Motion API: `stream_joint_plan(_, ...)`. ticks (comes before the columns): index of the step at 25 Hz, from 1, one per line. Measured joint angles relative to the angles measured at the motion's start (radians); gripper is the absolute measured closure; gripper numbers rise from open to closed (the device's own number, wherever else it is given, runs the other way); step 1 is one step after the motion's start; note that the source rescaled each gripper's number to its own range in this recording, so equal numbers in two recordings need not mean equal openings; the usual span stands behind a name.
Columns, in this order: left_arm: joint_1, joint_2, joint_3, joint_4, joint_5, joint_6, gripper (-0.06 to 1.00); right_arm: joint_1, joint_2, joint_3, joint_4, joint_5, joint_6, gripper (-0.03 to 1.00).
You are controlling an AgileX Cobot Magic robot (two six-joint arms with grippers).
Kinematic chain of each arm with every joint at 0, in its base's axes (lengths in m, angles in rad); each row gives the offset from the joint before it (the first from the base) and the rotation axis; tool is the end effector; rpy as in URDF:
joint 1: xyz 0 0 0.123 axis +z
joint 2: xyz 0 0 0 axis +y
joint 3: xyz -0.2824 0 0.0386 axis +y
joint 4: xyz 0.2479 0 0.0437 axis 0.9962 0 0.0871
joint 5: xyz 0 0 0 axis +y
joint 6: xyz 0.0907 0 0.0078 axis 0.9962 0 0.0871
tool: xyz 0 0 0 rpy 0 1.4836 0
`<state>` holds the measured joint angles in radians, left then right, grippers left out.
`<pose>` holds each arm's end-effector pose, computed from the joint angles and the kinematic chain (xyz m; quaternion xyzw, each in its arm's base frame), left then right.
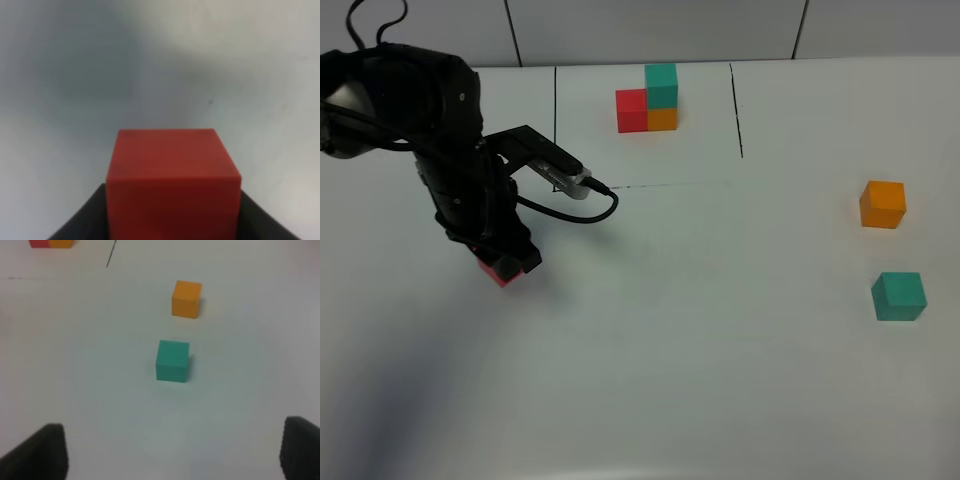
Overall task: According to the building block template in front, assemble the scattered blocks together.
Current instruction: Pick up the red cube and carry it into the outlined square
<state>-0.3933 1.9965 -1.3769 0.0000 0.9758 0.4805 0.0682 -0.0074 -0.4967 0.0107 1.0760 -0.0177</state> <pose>0.3552 -0.1474 0.1650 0.4229 0.9056 0.0014 0.0313 -0.0063 0.0004 0.2750 -0.0370 0.8553 0.0184 0.5164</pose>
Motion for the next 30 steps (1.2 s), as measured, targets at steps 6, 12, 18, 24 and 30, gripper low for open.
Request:
stream_joint_plan(6, -0.098, 0.116, -0.182, 0.034, 0.069, 0.173, 0.94, 0.000, 0.000, 0.000, 0.000, 0.000, 0.000, 0.22)
stream_joint_plan(12, -0.192, 0.233, -0.355, 0.036, 0.123, 0.307, 0.94, 0.000, 0.000, 0.000, 0.000, 0.000, 0.000, 0.22)
stream_joint_plan(18, -0.265, 0.307, -0.499, 0.037, 0.127, 0.371, 0.94, 0.000, 0.000, 0.000, 0.000, 0.000, 0.000, 0.22)
stream_joint_plan(24, -0.289, 0.355, -0.587, 0.036, 0.104, 0.415, 0.94, 0.000, 0.000, 0.000, 0.000, 0.000, 0.001, 0.22)
stream_joint_plan(30, -0.289, 0.405, -0.603, 0.036, 0.087, 0.435, 0.94, 0.000, 0.000, 0.000, 0.000, 0.000, 0.001, 0.22)
